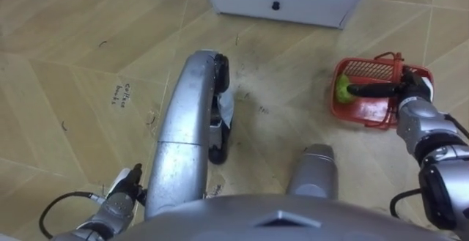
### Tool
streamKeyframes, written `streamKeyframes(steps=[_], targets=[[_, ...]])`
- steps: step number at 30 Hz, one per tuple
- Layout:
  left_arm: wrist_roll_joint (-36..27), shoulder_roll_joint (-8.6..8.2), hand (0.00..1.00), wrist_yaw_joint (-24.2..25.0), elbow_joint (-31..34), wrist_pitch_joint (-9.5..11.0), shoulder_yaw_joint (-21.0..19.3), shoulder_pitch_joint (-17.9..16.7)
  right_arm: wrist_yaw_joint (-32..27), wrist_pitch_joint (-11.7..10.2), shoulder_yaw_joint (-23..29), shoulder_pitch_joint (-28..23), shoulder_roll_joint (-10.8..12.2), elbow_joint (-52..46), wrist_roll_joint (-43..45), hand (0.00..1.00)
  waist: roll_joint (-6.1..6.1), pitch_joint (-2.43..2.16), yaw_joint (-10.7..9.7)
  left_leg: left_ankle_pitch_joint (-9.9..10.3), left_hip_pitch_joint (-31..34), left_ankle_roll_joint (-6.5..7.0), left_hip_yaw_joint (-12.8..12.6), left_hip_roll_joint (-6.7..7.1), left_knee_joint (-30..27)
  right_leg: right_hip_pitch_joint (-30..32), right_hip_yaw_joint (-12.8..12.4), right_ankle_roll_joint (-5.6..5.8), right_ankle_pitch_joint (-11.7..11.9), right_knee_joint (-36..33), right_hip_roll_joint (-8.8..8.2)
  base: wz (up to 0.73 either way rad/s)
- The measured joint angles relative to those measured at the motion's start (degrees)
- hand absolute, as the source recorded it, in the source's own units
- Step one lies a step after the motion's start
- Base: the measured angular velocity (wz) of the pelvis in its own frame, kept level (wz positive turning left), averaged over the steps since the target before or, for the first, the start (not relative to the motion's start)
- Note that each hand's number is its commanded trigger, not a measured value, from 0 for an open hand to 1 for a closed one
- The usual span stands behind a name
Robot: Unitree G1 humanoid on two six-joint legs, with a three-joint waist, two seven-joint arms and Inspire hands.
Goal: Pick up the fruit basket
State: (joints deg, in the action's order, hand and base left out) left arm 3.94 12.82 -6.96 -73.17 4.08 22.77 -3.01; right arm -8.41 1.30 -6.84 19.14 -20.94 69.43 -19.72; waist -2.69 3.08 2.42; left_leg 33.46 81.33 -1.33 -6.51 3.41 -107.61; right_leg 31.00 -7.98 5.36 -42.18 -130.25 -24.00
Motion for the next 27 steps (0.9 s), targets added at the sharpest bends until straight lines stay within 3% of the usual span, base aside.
streamKeyframes(steps=[8, 17, 27], targets=[[0.0, -0.05, 0.00, 2.4, 0.0, -0.8, 0.0, 0.0, 2.5, 0.1, -1.7, 0.1, -1.5, 3.5, 0.0, 1.00, 0.08, -0.04, 3.0, -0.1, 0.0, -0.19, 0.0, 0.22, 0.3, 0.0, 0.2, 0.00, 0.0, 0.0, -0.18, 0.00], [0.0, -0.05, 0.00, 3.8, 0.1, -1.2, 0.0, 0.2, 4.3, 1.3, -3.2, 0.0, -1.4, 4.1, -0.1, 1.00, 0.11, -0.06, 4.3, -0.1, 0.0, -0.17, -0.4, 0.34, 0.3, 0.0, 0.3, 0.00, 0.0, 0.0, -0.77, 0.00], [0.0, -0.06, 0.00, 4.1, 0.2, -1.3, 0.0, 0.2, 4.3, 1.3, -3.2, 0.1, -1.5, 4.1, -0.2, 1.00, 0.08, -0.04, 4.3, -0.1, 0.0, -0.16, -0.4, 0.29, 0.3, 0.1, 0.2, 0.00, 0.0, 0.0, -0.76, 0.00]])
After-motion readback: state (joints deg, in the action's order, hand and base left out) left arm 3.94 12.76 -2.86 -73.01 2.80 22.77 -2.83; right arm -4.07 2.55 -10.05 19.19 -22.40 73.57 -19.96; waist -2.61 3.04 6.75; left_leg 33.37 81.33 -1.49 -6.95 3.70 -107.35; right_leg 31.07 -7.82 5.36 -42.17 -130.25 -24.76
